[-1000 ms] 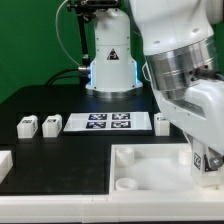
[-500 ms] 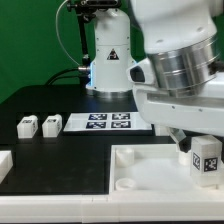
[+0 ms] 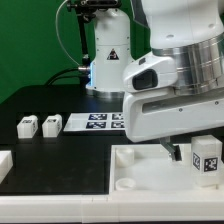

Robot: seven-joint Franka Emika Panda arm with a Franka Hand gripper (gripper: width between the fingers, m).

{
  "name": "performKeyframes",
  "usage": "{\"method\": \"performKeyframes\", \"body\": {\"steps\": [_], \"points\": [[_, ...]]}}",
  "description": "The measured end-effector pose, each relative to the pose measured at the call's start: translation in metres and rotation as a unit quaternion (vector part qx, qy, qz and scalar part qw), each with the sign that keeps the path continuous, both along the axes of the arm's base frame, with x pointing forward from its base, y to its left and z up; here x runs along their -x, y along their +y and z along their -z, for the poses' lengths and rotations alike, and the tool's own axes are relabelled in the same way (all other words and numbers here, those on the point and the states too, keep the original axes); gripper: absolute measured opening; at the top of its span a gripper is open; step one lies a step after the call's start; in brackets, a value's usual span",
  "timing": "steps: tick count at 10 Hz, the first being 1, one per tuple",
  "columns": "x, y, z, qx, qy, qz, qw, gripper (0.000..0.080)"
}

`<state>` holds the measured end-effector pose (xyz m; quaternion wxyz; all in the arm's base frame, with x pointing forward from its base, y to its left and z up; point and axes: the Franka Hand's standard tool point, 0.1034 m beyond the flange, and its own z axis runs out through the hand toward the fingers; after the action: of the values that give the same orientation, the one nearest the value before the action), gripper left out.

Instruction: Assemble one leg

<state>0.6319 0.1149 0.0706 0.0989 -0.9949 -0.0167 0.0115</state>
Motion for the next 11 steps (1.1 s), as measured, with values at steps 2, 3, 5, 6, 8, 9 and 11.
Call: {"method": "performKeyframes", "body": {"steps": [2,3,5,6,8,9,11], "points": [[0.001,-0.0004,0.0026,0.0,-0.009,-0.053,0.999,0.0649],[0.0011,-0.0004,0.0027,0.0,-0.009,-0.053,0.999,0.054],[0.0017,-0.0008,0.0033,0.0,0.005,0.014,1.0,0.0405],[0.0014,-0.0029,0.0036,0.002,0.016,0.072,0.997,0.0298],[0.001,-0.0011,0.0034,0.002,0.034,0.164,0.986,0.0298],[-0.001,0.0011,0.0028,0.005,0.051,0.281,0.958,0.0296],[-0.0042,0.002,0.0036,-0.008,0.095,0.475,0.875,0.0296]]}}
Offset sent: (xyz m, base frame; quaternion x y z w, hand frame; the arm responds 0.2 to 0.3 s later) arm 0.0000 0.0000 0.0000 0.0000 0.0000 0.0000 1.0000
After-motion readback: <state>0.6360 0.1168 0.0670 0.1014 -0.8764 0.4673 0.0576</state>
